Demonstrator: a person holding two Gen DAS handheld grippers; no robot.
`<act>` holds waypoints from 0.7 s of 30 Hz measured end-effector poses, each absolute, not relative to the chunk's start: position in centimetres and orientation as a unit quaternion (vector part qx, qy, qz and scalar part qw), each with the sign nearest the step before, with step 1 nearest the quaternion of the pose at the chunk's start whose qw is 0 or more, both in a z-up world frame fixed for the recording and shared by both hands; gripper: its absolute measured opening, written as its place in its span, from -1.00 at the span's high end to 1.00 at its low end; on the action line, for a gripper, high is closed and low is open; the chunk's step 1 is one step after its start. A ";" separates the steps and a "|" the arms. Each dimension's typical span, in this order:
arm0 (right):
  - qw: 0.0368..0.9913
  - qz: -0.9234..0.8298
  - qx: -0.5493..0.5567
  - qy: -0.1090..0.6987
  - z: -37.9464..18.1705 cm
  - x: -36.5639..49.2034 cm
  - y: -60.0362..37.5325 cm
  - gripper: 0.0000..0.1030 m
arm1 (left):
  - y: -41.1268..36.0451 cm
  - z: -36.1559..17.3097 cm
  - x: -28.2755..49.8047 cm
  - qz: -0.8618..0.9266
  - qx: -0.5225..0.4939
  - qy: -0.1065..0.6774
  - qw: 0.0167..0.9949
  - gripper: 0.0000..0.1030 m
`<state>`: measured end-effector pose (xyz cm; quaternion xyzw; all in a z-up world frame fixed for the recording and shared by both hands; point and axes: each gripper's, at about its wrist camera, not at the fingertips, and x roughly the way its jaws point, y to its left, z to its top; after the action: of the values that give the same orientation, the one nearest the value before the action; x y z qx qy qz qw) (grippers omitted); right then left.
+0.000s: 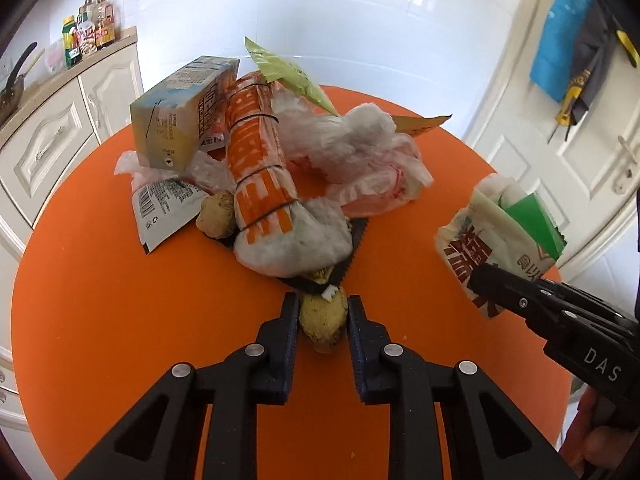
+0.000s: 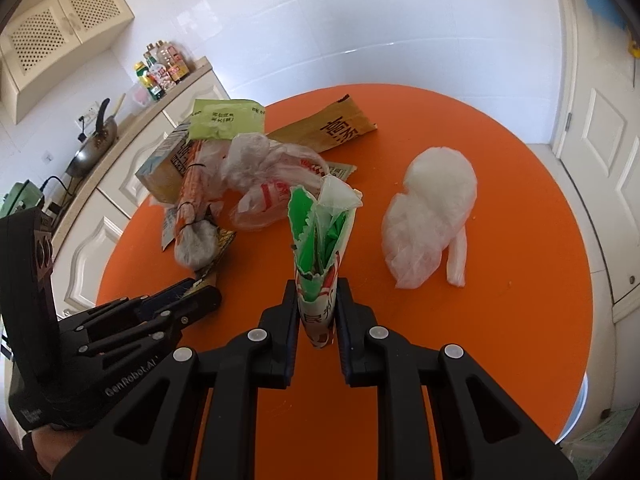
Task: Collect trash
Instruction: 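Grasp the small round snack with the left tool while the right tool grasps the green-white wrapper, then carry both items to the blue bin and open both tools to drop them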
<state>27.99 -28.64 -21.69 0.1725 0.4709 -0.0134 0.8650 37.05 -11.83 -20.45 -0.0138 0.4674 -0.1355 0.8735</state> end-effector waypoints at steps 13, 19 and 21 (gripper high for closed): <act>0.878 -0.011 0.187 0.440 -19.6 25.4 -29.6 0.69 | -11.2 -17.0 34.0 -0.147 -0.014 0.453 0.879 0.63; 0.897 -0.033 0.191 0.397 -16.2 22.9 -31.6 0.69 | -13.6 -12.3 32.5 -0.177 0.001 0.407 0.896 0.63; 0.904 -0.051 0.192 0.379 -14.7 21.6 -33.1 0.69 | -15.1 -10.9 32.5 -0.194 0.006 0.392 0.900 0.63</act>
<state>21.61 -33.12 -14.74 0.1919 0.3793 -0.0510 0.9037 32.53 -15.13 -10.86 0.0060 0.3916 -0.1936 0.8995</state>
